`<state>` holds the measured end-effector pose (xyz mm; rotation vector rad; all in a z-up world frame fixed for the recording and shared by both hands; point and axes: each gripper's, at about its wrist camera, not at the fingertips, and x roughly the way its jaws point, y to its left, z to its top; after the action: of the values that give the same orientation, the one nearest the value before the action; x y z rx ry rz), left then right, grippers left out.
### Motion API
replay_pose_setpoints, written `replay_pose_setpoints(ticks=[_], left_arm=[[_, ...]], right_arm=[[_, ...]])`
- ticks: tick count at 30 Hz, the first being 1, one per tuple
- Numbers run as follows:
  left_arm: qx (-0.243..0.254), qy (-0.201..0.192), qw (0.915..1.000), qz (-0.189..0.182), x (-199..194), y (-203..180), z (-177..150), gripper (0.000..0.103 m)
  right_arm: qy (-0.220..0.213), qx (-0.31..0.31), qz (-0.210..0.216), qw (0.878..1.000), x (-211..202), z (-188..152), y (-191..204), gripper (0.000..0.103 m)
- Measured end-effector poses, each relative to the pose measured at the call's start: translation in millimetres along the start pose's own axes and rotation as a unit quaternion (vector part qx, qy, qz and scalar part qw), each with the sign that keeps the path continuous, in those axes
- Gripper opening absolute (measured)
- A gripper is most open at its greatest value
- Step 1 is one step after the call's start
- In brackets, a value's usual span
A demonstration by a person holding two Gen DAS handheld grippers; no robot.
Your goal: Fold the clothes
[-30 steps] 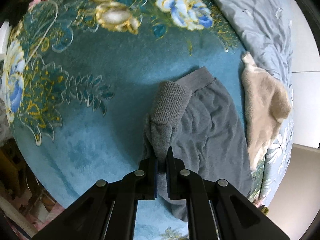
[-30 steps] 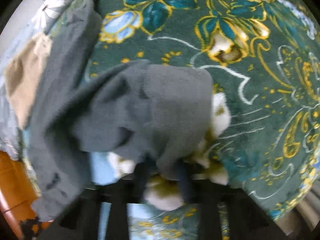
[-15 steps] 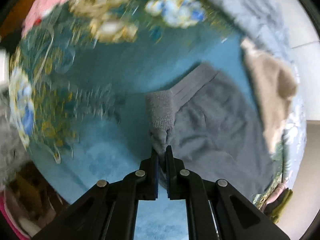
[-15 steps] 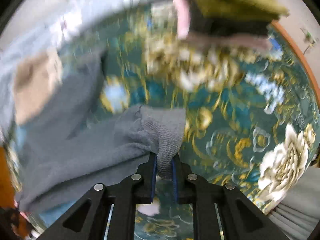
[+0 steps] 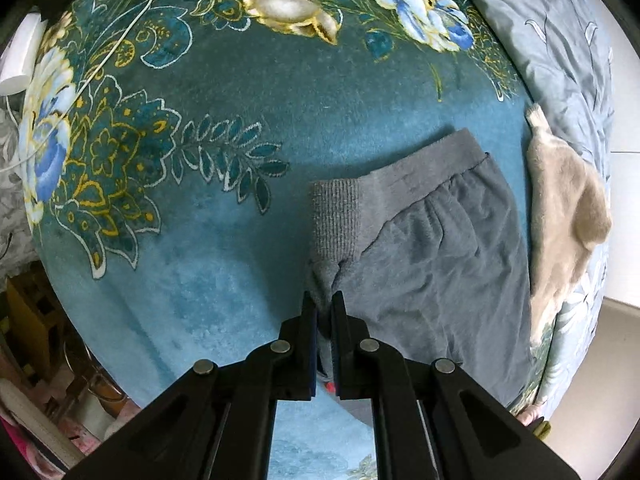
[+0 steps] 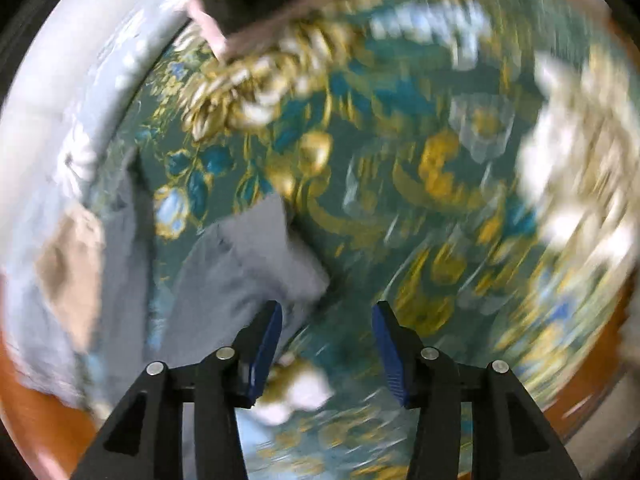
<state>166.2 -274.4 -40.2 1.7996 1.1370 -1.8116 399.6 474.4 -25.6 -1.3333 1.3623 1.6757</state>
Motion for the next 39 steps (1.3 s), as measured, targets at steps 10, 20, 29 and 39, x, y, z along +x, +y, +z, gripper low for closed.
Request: replay_pose_setpoints(ticks=[10, 20, 29, 39], left_arm=[[-0.02, -0.01, 0.9994, -0.027, -10.0, -1.6, 6.5, 0.005], [0.041, -0.085, 0.9929, -0.072, -60.2, 10.1, -1.6, 0.004], [-0.012, -0.022, 0.9995, -0.018, -3.7, 34.4, -19.5, 0.004], [-0.008, -0.026, 0.9995, -0.018, -3.1, 19.0, -11.9, 0.004]], right_arm=[[-0.007, 0.151, 0.048, 0.987, 35.9, 6.6, -14.5, 0.04], [-0.126, 0.013, 0.143, 0.982, -67.7, 14.0, 24.2, 0.0], [-0.023, 0.087, 0.09, 0.992, 19.5, -1.8, -2.1, 0.005], [-0.006, -0.079, 0.055, 0.995, 61.8, 17.2, 148.1, 0.06]])
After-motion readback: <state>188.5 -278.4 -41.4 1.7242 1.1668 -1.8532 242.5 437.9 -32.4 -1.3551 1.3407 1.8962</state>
